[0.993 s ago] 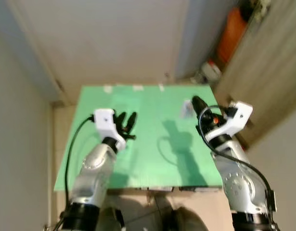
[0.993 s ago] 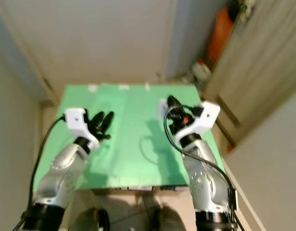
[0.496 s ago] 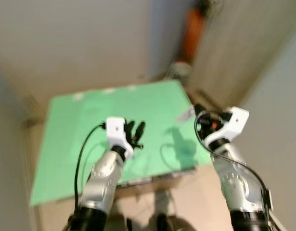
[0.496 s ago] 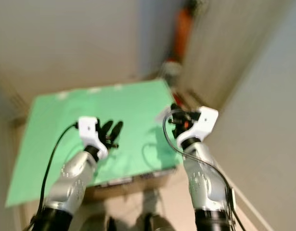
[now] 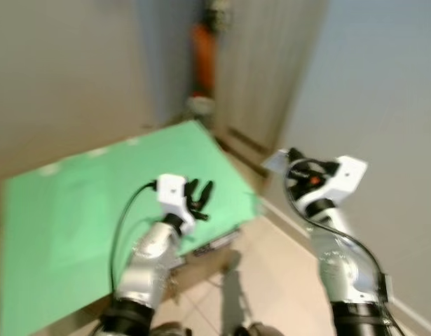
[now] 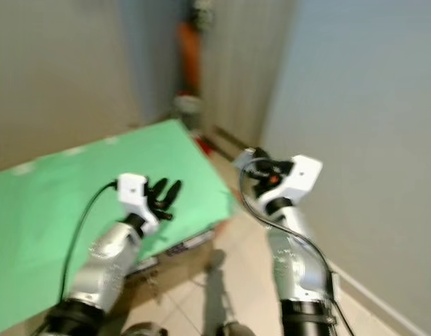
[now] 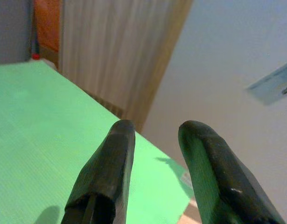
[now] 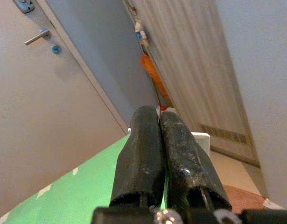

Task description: Hang keys on a hook

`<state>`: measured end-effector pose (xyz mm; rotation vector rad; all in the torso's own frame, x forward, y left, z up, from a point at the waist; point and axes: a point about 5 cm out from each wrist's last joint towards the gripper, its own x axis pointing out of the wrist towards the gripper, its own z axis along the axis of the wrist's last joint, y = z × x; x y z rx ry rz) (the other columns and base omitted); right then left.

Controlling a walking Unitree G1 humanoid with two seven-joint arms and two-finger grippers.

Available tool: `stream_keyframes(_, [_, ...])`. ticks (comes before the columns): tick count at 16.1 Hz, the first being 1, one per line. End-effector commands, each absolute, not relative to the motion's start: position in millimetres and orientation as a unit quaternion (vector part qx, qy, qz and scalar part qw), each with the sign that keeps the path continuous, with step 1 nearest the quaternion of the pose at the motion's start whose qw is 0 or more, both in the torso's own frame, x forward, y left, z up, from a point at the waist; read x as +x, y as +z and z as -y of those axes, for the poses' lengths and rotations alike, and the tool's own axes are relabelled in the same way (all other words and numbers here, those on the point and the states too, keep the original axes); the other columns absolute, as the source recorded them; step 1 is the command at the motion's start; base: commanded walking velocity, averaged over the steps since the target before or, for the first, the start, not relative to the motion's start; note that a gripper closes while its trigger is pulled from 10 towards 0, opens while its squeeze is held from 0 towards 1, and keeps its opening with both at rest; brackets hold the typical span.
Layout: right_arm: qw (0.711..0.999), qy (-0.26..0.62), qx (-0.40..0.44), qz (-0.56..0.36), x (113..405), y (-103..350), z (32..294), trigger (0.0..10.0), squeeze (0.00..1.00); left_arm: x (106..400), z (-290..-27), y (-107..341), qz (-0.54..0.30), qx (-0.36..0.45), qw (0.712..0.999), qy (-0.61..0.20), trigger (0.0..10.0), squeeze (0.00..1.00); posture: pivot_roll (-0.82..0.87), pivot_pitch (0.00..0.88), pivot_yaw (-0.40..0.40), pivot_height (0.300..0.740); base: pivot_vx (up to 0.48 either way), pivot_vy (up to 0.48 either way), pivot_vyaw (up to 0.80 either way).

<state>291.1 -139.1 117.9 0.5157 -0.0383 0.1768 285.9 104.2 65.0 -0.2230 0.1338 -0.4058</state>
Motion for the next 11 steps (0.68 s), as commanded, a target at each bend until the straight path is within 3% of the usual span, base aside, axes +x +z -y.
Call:
stream_keyframes(1, [0.963, 0.08, 0.255, 0.029, 289.9, 119.7, 142.4, 10.0, 0.0, 284.7, -101.0, 62.9, -0.069, -0.115, 0.969, -0.208, 10.0, 0.0, -0.01, 0.04, 0.025, 0.74, 0.0, -0.337, -0.56])
stream_keyframes(11, [0.959, 0.073, 0.266, 0.057, 291.7, 130.8, 148.0, 10.0, 0.0, 291.4, -94.1, 72.4, -0.051, -0.119, 0.964, -0.234, 10.0, 0.0, -0.04, 0.04, 0.036, 0.74, 0.0, -0.472, 0.0])
